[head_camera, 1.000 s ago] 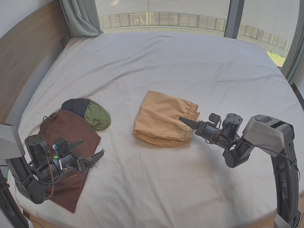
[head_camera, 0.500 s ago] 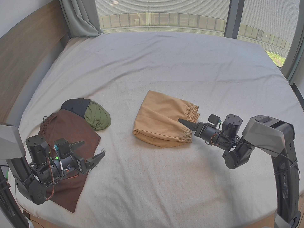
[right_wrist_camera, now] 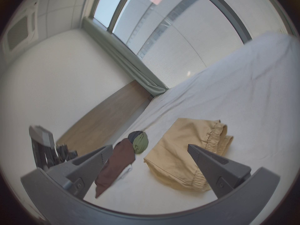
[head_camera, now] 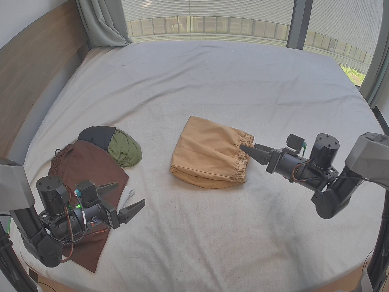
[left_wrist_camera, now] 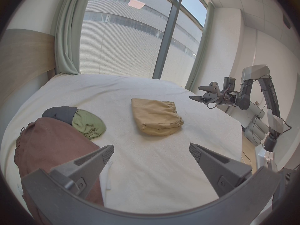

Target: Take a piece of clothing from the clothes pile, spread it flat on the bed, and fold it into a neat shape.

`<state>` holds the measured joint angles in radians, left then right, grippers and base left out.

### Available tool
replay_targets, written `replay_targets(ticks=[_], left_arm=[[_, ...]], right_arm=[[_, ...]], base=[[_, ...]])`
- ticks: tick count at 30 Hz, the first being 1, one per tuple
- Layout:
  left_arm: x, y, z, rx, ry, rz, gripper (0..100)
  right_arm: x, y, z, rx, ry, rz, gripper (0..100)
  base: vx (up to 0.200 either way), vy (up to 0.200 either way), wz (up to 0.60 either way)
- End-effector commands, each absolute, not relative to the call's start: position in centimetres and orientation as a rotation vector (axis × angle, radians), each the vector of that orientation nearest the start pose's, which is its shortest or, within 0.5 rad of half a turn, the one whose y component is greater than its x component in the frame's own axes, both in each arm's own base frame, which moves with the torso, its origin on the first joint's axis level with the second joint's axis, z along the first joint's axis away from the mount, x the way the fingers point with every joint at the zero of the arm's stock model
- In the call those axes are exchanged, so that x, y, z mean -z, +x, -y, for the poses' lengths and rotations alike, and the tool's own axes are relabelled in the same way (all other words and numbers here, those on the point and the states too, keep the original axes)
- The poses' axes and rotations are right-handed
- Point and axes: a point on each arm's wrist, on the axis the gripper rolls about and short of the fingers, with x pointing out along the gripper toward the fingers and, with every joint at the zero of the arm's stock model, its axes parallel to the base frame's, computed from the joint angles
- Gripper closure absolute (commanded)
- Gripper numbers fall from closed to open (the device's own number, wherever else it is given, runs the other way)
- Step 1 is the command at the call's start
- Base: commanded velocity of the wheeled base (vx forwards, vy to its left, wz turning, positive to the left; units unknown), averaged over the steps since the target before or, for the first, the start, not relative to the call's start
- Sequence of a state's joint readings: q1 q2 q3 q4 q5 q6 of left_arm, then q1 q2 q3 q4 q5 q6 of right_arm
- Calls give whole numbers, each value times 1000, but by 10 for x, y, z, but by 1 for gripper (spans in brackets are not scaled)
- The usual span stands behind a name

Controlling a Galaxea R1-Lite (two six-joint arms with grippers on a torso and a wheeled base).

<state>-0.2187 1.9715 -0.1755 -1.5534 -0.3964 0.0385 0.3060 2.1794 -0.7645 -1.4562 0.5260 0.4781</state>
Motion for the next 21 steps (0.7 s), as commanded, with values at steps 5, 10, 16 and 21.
replay_targets(ticks=[5,10,16,21], left_arm=[[-98,197,68,646,33,-136,0],[-110,175,59,612,32,-89,0],[-131,158,59,635,25,24,0],[-141,141,54,633,31,46,0]], right_arm=[[-126,239,-87,-686,70,-42,0],[-131,201,-70,-660,70,-43,0],[-148,171,-40,-548,43,57,0],[-147,146,-30,-518,36,68,0]], base=[[0,0,0],[0,0,0],[0,0,0],[0,0,0]])
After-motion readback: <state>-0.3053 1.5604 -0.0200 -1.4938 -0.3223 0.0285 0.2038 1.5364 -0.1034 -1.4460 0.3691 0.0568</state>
